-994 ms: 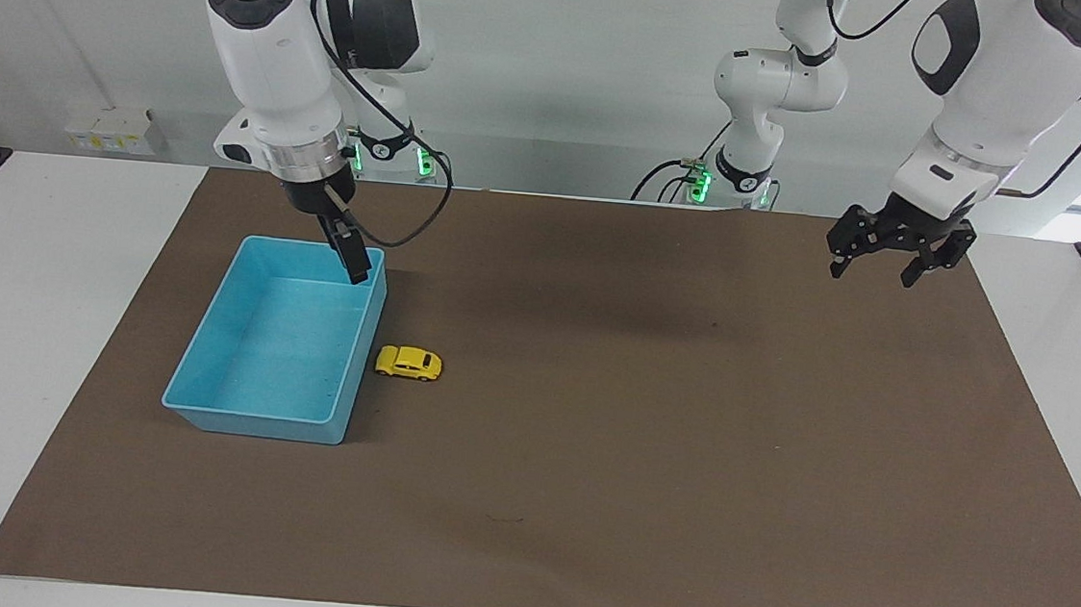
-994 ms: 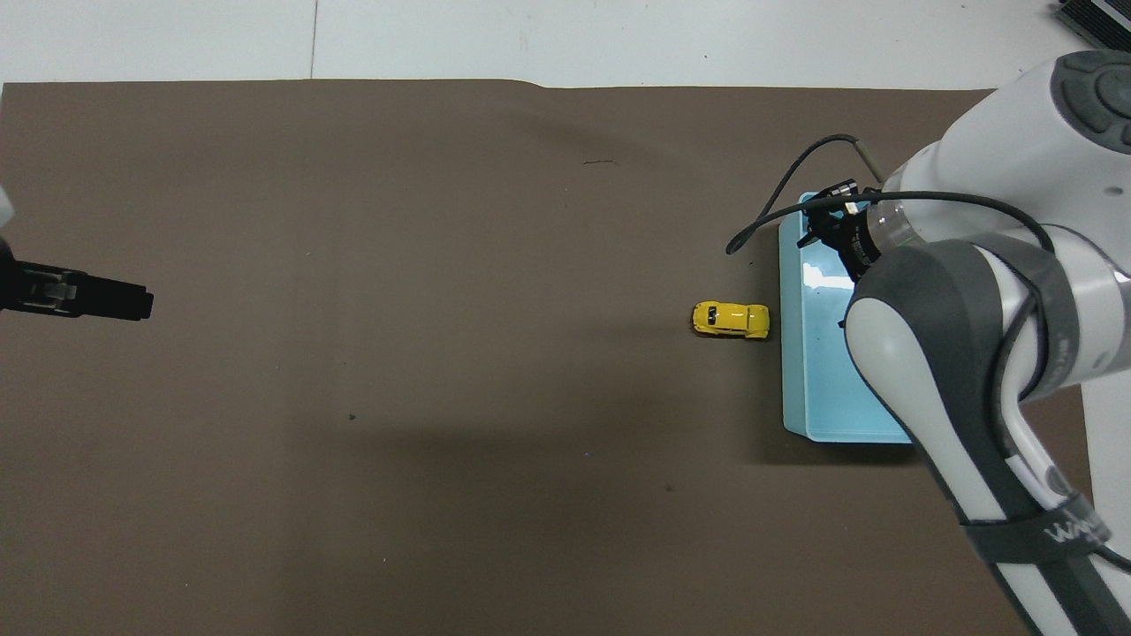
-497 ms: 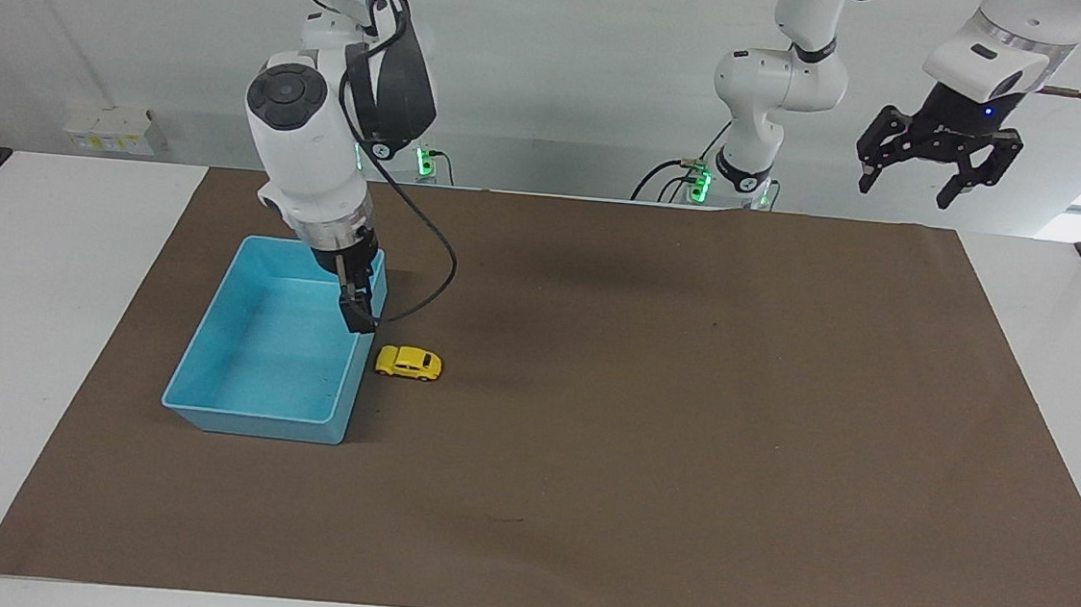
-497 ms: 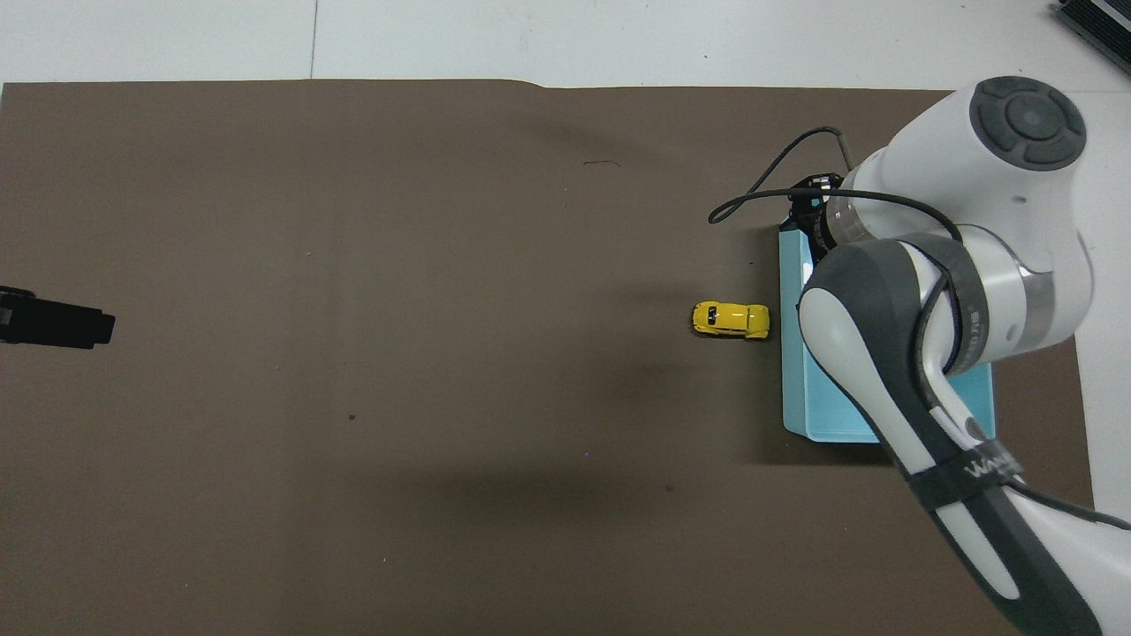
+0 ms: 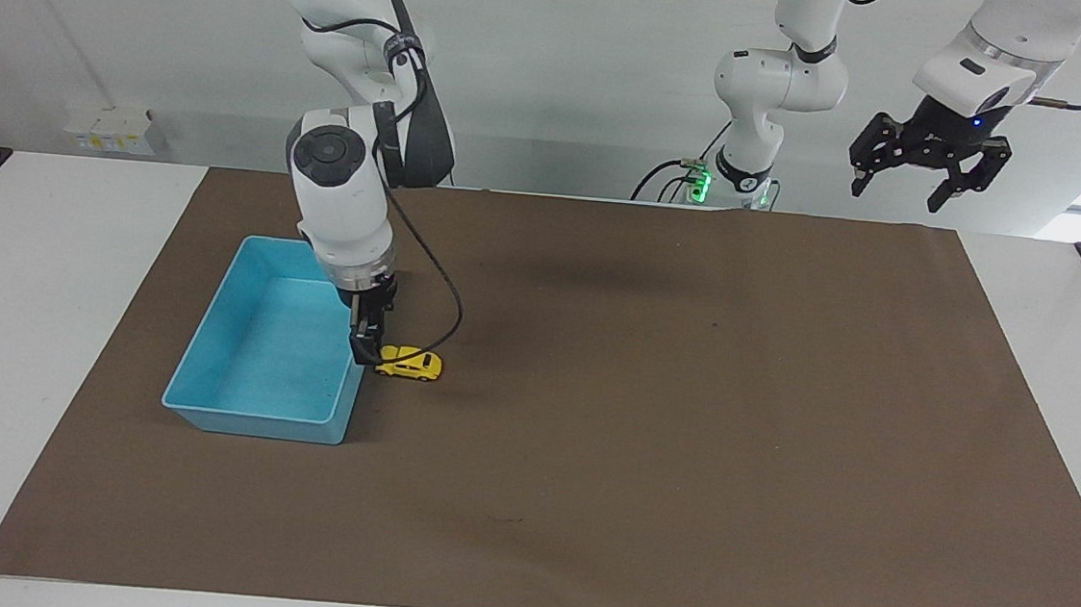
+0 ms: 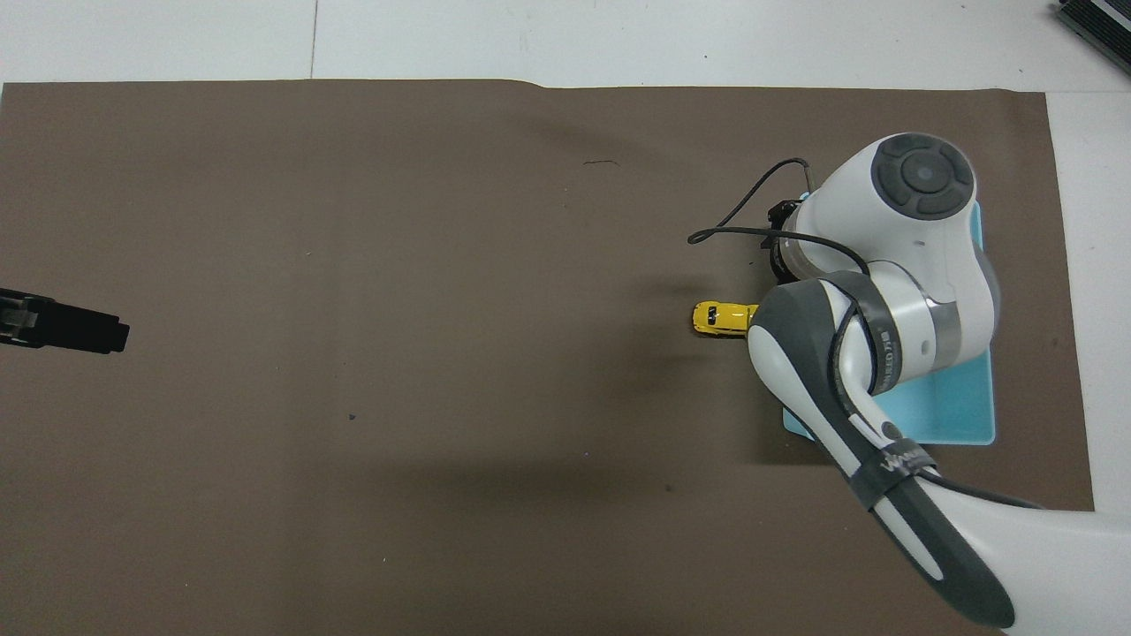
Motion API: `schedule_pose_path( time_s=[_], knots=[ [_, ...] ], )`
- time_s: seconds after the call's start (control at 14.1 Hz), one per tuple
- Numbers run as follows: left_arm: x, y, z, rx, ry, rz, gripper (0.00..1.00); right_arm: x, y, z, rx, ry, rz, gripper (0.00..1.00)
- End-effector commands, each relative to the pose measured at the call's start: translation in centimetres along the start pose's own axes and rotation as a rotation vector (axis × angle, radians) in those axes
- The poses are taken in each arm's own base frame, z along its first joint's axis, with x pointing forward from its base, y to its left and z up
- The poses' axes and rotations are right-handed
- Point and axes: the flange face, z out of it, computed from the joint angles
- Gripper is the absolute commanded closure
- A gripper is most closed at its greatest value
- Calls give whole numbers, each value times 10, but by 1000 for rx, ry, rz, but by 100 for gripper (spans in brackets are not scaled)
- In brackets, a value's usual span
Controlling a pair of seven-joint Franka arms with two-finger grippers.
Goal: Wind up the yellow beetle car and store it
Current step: 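Lower the right gripper onto the yellow car and grasp it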
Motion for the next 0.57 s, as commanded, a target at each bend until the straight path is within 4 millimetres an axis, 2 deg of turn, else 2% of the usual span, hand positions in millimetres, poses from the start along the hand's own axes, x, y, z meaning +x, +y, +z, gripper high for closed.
schedule_pose_path(
  time_s=[0.0,0.14,0.21,0.5],
  knots=[
    [-2,-10,-1,-5,3,-20,0,-11,10,35,13,52,27,0],
    [0,0,0,-6,2,-2,0,-20,12,52,28,69,48,0],
    [-1,-10,-1,-11,6,-18,0,-21,13,56,23,72,47,0],
    [2,-1,0,-12,12,-1,0,-32,17,82,19,101,50,0]
  ],
)
